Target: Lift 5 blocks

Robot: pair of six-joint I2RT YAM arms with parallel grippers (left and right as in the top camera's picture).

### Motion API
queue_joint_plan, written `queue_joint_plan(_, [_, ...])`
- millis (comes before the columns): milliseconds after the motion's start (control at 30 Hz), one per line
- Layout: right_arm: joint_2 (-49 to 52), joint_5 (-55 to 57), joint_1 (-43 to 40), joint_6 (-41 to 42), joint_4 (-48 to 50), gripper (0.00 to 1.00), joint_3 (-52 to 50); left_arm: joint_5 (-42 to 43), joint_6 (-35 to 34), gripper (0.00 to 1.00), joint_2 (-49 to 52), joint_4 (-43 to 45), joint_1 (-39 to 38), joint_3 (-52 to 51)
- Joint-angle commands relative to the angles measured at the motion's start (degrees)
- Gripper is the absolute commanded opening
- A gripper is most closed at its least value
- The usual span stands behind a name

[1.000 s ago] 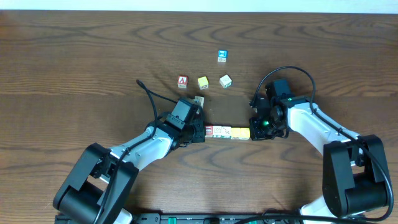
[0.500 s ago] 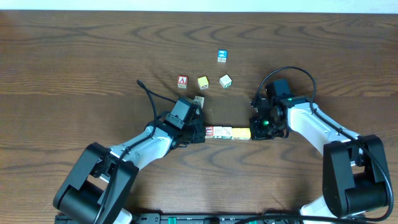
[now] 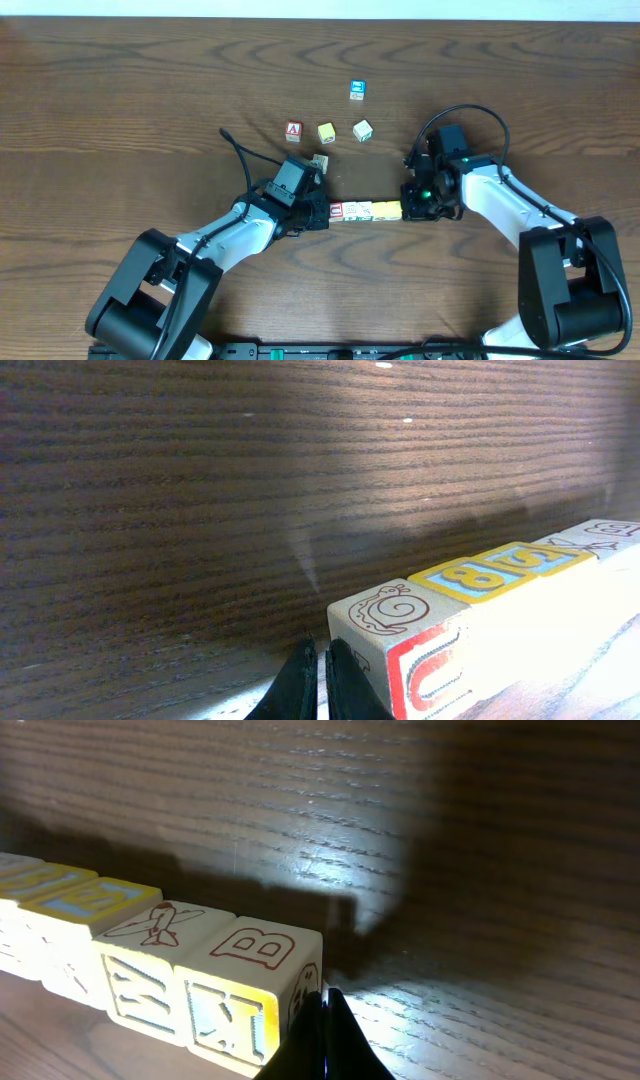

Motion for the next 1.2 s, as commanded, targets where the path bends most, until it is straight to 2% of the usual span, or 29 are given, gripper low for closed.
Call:
queue_joint_plan(0, [-1.2, -4.0, 3.98, -1.53, 0.46, 0.01, 0.2, 4.07, 1.66, 0.07, 0.63, 0.44, -0.28, 0.39])
queue_joint_plan(233, [-1.22, -3.52, 8.24, -2.08, 1.51, 0.01, 0.22, 4.92, 2.21, 0.07, 0.61, 0.48, -0.28, 0.39])
queue_joint_plan(633, [-3.5, -2.47, 8.13, -2.08, 1.46, 0.01, 0.31, 5.53, 2.75, 0.07, 0.5, 0.46, -0.31, 0.39])
queue_joint_plan(867, [-4.96, -2.29, 8.15, 2.75, 1.44, 0.01, 0.31, 5.53, 2.73, 0.07, -1.4, 0.44, -0.31, 0.39])
queue_joint_plan(1167, [-4.94, -2.27, 8.22, 2.62, 1.03, 0.01, 0.31, 5.53, 2.73, 0.07, -1.68, 0.26, -0.31, 0.39])
